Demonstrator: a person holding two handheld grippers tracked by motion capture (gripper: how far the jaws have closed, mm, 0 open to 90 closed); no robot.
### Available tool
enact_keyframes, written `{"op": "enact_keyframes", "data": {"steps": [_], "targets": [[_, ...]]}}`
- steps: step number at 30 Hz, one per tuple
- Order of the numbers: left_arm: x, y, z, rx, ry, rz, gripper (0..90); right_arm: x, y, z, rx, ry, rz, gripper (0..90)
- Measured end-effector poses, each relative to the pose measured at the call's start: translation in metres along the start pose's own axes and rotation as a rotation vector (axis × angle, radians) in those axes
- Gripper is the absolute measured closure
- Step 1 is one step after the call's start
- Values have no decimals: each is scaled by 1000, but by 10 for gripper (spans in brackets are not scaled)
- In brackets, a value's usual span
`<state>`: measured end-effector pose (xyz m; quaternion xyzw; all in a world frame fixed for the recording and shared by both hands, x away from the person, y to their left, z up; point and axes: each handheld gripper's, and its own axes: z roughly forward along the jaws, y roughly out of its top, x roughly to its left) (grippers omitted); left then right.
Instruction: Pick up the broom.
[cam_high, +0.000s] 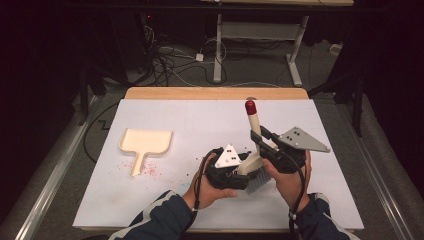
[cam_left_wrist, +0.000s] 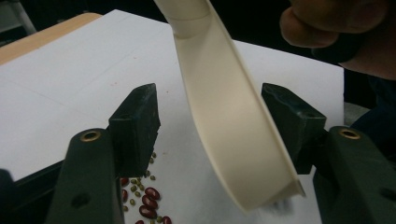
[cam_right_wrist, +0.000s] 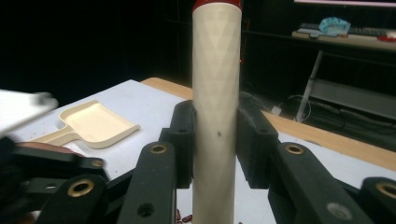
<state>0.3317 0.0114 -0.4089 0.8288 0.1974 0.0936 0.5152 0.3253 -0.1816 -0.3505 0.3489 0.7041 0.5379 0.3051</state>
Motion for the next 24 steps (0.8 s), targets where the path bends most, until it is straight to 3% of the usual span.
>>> {"op": "enact_keyframes", "data": {"steps": [2,4,5,10,14,16,17,19,20,21,22,23,24], "targets": [[3,-4,-1,-4,-27,-6,442,5,0,-1,-11,-5,-16,705],[3,-5,-1,-4,-29,-9,532,7,0,-2,-20,1,-25,705],[5,-6,-3,-6,-40,5,574,8,1,-2,-13,2,-21,705],[13,-9,-11,7,-18,15,617,9,1,-4,-20,27,-33,700],[23,-10,-24,21,-32,29,654,3,2,-9,-18,109,-61,675],[28,-11,-38,40,-17,65,660,-1,2,-10,-12,172,-77,660],[28,-11,-38,40,-17,65,662,-1,2,-10,-12,172,-77,660],[31,-12,-46,47,-15,84,663,-4,4,-9,10,261,-124,635],[32,-13,-50,53,-18,91,663,-4,4,-9,10,261,-124,635],[33,-14,-54,61,-18,104,663,-4,5,-9,35,286,-158,626],[33,-14,-57,67,-16,117,663,-5,4,-7,80,363,-242,577],[32,-15,-60,74,-16,129,663,-5,4,-7,80,363,-242,577],[32,-16,-63,84,-26,140,663,-7,0,-4,124,398,-308,537]]}}
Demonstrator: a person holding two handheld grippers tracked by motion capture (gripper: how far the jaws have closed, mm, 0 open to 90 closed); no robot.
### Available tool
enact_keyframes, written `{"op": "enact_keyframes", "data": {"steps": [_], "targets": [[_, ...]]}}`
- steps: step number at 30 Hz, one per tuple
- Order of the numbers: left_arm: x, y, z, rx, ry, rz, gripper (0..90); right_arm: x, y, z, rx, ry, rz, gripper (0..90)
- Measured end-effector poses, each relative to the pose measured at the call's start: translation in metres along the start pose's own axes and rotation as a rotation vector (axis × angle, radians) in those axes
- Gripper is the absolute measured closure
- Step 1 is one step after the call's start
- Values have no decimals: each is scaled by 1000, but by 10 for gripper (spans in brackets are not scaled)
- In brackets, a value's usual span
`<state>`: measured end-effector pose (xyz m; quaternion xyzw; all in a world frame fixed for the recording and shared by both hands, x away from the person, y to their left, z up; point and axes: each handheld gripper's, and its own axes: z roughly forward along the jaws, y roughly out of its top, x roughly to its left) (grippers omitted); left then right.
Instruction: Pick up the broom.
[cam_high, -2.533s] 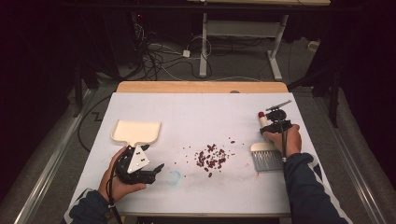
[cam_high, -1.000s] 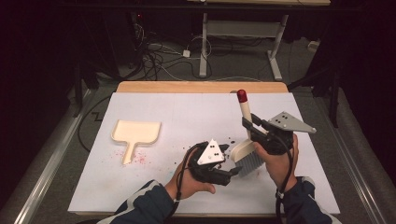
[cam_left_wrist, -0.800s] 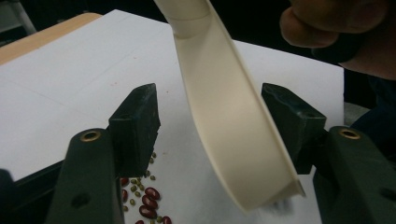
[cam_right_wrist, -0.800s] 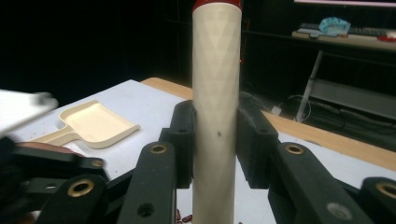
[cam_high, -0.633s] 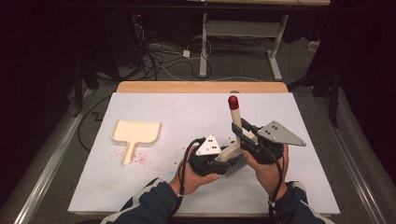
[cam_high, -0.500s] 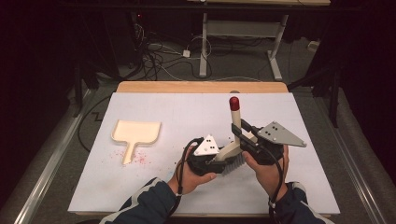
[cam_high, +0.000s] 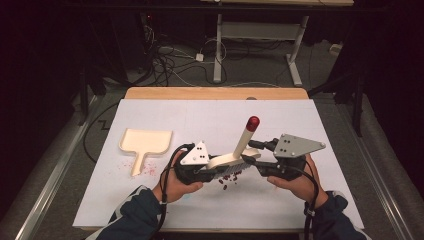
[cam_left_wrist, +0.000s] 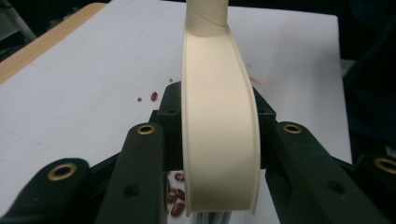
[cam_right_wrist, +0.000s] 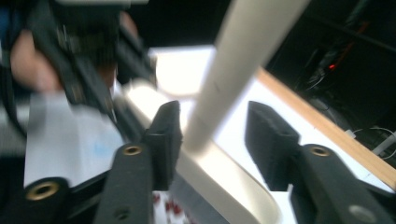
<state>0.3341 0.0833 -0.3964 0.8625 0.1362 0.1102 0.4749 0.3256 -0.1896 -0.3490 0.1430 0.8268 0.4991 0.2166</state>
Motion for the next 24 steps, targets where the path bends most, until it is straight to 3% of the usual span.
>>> {"op": "enact_keyframes", "data": {"steps": [2,4,7,9,12,15,17,21,24], "targets": [[-3,-7,-7,22,-30,32,663,-4,-7,5,68,75,-37,472],[-4,-10,-8,29,-43,37,662,-5,-16,11,112,144,-68,465],[-8,-18,-10,52,-88,56,662,-5,-27,23,157,230,-61,432],[-11,-21,-11,66,-112,75,662,-3,-30,27,176,246,-68,420],[-12,-23,-12,59,-161,86,661,4,-37,40,208,353,-97,460],[-13,-22,-12,45,-181,88,661,9,-40,48,216,415,-116,569],[-13,-21,-11,48,-178,96,660,10,-41,50,209,425,-115,583],[-9,-23,-11,27,-169,72,602,9,-44,51,194,459,-80,656],[-6,-24,-12,19,-174,56,567,10,-40,52,173,452,-110,676]]}}
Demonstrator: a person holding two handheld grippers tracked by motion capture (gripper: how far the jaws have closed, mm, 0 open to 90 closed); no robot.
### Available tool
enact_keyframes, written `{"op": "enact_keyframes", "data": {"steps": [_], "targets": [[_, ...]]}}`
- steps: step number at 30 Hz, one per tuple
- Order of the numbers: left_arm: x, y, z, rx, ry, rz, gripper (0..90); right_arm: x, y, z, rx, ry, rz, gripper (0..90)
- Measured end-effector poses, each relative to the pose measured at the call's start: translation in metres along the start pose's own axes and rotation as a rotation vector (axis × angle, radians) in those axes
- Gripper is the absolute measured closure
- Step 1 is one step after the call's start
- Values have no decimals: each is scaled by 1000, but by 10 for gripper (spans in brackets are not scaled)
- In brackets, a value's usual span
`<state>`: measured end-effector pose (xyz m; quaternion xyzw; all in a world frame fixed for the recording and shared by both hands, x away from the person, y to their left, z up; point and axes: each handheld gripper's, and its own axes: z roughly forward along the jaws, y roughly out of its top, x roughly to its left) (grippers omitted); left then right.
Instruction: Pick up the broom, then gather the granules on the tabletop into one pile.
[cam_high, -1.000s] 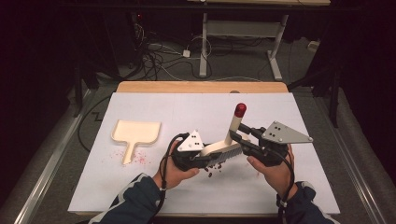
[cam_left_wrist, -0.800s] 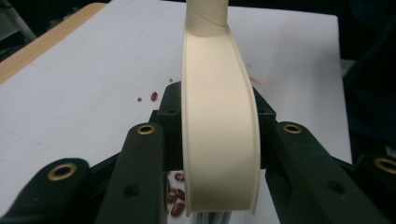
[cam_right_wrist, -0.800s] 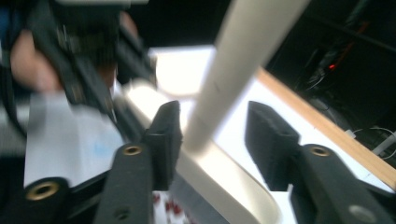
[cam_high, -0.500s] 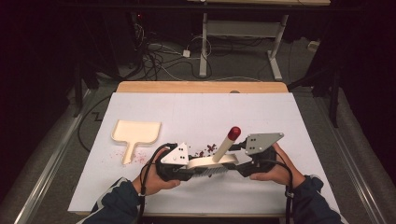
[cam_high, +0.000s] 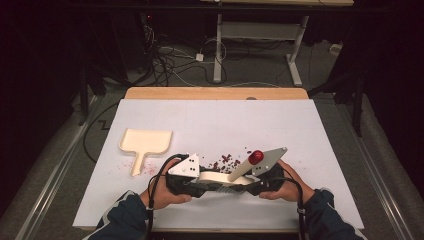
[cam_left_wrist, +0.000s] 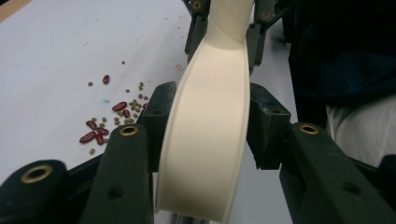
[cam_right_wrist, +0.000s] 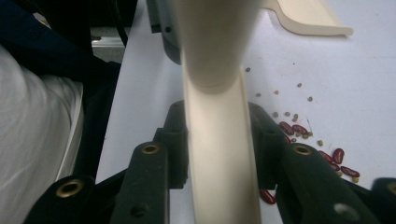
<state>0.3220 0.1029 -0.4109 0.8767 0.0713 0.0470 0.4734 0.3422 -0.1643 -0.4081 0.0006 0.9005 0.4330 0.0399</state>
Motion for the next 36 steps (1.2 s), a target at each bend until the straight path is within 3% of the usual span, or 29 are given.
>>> {"op": "enact_keyframes", "data": {"steps": [2,3,5,6,8,10,11,12,13,14,15,18,19,20,21,22,24,26,28,29,30,33,36], "targets": [[-1,0,-2,13,51,20,545,1,1,-1,1,-3,16,678],[-1,1,-5,7,79,17,438,1,2,-5,6,-23,23,679],[1,-1,-12,-19,139,-10,405,0,2,-6,6,-38,30,678],[2,-2,-16,-13,208,-12,257,-4,2,-12,-7,-69,43,679],[1,-6,-24,-6,303,-1,244,-4,2,-15,-6,-81,55,679],[1,-13,-32,5,356,-2,206,-7,3,-23,-5,-134,82,678],[1,-22,-41,18,410,-3,197,-10,3,-31,-13,-176,105,678],[1,-22,-41,18,410,-3,192,-10,3,-31,-13,-176,105,678],[1,-28,-45,21,435,-17,191,-14,2,-39,-22,-239,139,678],[1,-34,-49,29,451,-25,191,-14,2,-39,-22,-239,139,678],[1,-41,-56,37,483,-33,191,-17,1,-44,-22,-278,154,678],[2,-60,-73,44,541,-76,191,-24,-3,-57,14,-435,198,678],[3,-66,-78,50,563,-100,192,-29,-7,-65,33,-534,235,679],[3,-71,-81,59,574,-108,192,-29,-7,-65,33,-534,235,679],[3,-77,-85,60,583,-127,192,-34,-11,-70,57,-615,263,679],[2,-83,-89,68,596,-139,192,-34,-11,-70,57,-615,263,679],[-1,-93,-93,85,618,-164,192,-41,-16,-73,87,-680,303,679],[-5,-100,-94,107,626,-177,192,-46,-19,-71,142,-738,321,679],[-8,-104,-94,117,618,-188,192,-56,-23,-57,231,-802,357,679],[-9,-104,-94,123,622,-185,192,-56,-23,-57,231,-802,357,679],[-10,-104,-94,125,625,-182,191,-62,-28,-48,270,-806,378,679],[-9,-104,-95,111,625,-189,192,-68,-34,-30,367,-850,366,680],[-7,-106,-96,109,628,-190,192,-70,-37,-22,370,-835,373,680]]}}
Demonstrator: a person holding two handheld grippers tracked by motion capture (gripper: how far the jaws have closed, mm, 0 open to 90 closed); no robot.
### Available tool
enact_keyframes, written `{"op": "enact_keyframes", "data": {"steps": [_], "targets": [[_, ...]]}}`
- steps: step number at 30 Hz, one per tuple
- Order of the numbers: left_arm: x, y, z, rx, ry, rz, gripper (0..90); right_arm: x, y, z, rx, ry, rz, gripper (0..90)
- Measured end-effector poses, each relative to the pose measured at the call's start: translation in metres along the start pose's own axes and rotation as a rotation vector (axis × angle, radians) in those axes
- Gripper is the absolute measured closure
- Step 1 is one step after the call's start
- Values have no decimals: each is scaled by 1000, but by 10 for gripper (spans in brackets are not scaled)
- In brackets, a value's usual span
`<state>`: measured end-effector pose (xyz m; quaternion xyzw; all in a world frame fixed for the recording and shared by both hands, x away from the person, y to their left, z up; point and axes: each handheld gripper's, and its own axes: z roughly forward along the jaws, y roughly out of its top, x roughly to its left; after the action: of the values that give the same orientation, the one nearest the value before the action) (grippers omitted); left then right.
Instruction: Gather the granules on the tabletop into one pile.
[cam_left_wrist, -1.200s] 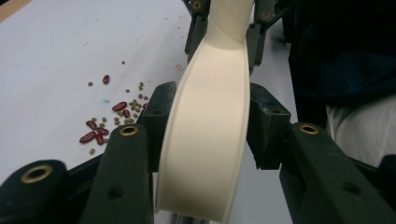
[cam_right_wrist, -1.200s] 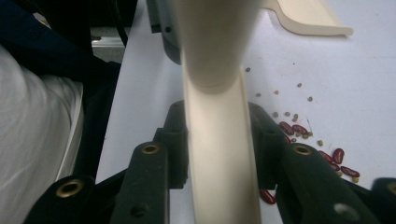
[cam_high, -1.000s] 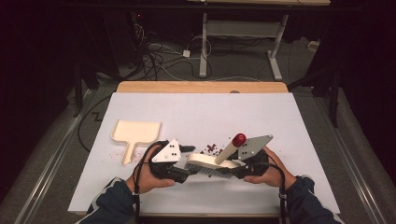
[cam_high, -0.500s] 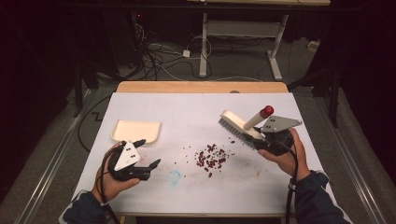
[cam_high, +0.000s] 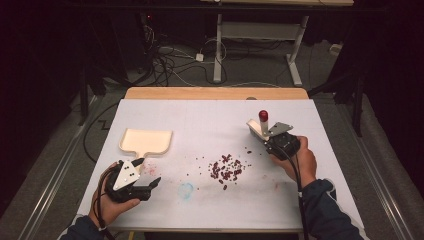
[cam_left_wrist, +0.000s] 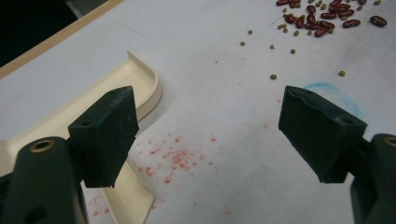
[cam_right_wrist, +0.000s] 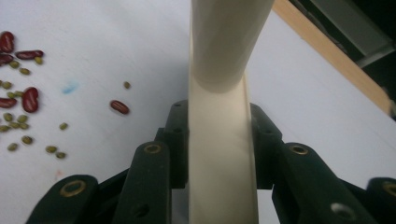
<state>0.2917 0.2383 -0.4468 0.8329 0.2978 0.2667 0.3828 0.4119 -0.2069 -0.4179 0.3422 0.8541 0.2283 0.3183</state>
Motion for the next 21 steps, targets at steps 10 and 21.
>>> {"op": "enact_keyframes", "data": {"steps": [10,21], "targets": [[1,1,0,-8,-8,-5,191,44,17,6,1,24,-91,678],[0,0,-1,-7,-16,-9,192,100,41,3,-55,132,-175,677]]}}
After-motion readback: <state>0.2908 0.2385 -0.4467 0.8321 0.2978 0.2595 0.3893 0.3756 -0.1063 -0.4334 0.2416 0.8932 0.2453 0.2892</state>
